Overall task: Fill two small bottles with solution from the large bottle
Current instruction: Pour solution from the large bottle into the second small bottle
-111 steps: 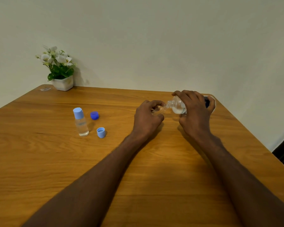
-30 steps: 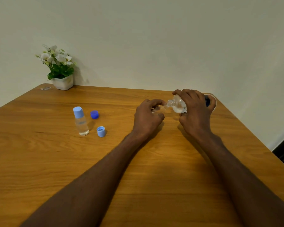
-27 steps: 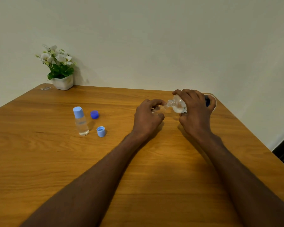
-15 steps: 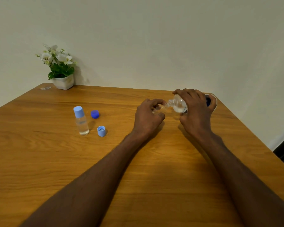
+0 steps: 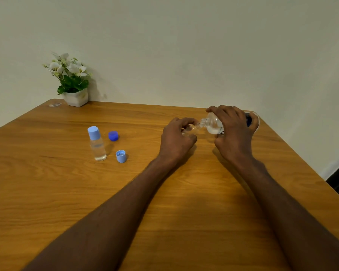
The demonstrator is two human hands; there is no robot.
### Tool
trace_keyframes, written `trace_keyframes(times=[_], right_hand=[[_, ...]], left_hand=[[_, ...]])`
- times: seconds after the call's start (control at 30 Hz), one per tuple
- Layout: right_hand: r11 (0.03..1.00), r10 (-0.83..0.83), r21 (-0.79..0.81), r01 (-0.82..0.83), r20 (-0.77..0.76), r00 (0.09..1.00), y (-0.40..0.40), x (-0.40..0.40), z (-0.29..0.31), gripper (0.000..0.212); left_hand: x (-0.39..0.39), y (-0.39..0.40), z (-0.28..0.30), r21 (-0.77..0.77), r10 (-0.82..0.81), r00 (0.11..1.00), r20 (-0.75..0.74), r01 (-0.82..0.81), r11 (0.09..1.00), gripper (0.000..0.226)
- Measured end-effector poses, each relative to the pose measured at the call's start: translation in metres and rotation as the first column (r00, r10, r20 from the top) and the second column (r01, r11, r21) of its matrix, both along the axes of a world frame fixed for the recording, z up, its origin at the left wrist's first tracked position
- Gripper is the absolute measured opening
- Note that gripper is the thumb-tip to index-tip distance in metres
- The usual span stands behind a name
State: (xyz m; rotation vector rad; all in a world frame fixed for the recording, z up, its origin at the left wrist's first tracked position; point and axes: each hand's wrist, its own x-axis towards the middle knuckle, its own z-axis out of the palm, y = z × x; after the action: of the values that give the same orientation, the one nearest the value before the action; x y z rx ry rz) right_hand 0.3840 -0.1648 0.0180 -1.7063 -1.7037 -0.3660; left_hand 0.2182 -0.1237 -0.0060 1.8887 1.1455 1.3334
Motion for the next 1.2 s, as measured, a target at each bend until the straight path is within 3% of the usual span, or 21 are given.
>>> trace_keyframes(times=[1.2], right_hand=[[1.0,-0.008,-0.003,0.008,0.015,1.0,-0.0007,0.0003,0.0016,0.087]], left_hand=[[0.0007,-0.0003,-0.0002,-0.004,-0.005,1.0,0.007,0.005,1.0,0.047]])
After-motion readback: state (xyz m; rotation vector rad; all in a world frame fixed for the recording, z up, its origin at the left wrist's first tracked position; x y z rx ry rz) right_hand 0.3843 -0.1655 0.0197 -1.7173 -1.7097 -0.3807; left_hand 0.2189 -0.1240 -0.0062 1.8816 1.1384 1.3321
